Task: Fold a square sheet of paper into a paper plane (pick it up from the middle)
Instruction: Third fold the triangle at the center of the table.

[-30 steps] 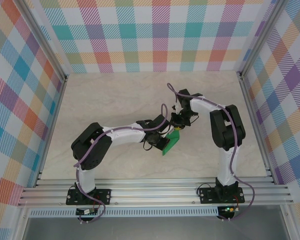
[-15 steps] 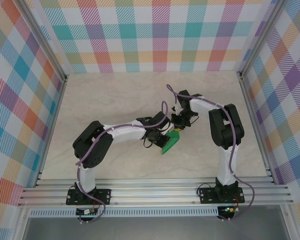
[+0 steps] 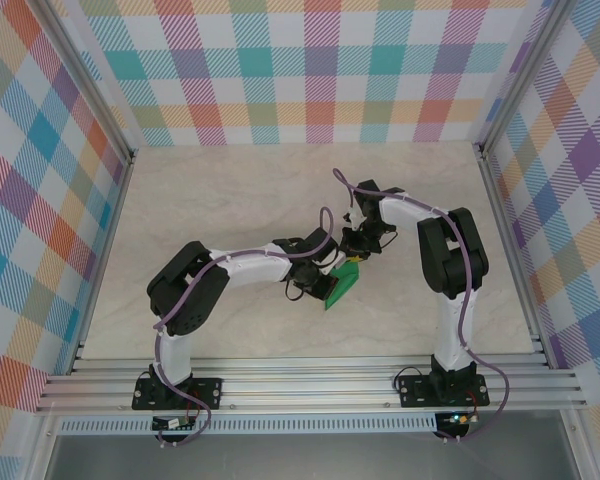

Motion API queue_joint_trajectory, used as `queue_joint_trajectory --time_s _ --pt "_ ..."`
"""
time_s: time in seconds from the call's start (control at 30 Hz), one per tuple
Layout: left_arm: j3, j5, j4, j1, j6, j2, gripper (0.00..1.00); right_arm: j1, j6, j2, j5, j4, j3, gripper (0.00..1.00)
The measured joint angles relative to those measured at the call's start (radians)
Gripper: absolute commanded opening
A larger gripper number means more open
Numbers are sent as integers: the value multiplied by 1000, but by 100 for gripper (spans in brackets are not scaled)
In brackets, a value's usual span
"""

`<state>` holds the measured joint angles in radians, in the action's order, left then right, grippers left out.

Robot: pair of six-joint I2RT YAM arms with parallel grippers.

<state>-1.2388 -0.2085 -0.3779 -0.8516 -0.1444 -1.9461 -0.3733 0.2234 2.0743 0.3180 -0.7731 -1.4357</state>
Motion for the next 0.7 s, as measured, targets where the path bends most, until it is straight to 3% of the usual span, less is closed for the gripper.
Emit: queue_joint_trajectory --time_s 0.7 --pt "25 25 41 0 -19 40 2 0 0 0 0 0 0 16"
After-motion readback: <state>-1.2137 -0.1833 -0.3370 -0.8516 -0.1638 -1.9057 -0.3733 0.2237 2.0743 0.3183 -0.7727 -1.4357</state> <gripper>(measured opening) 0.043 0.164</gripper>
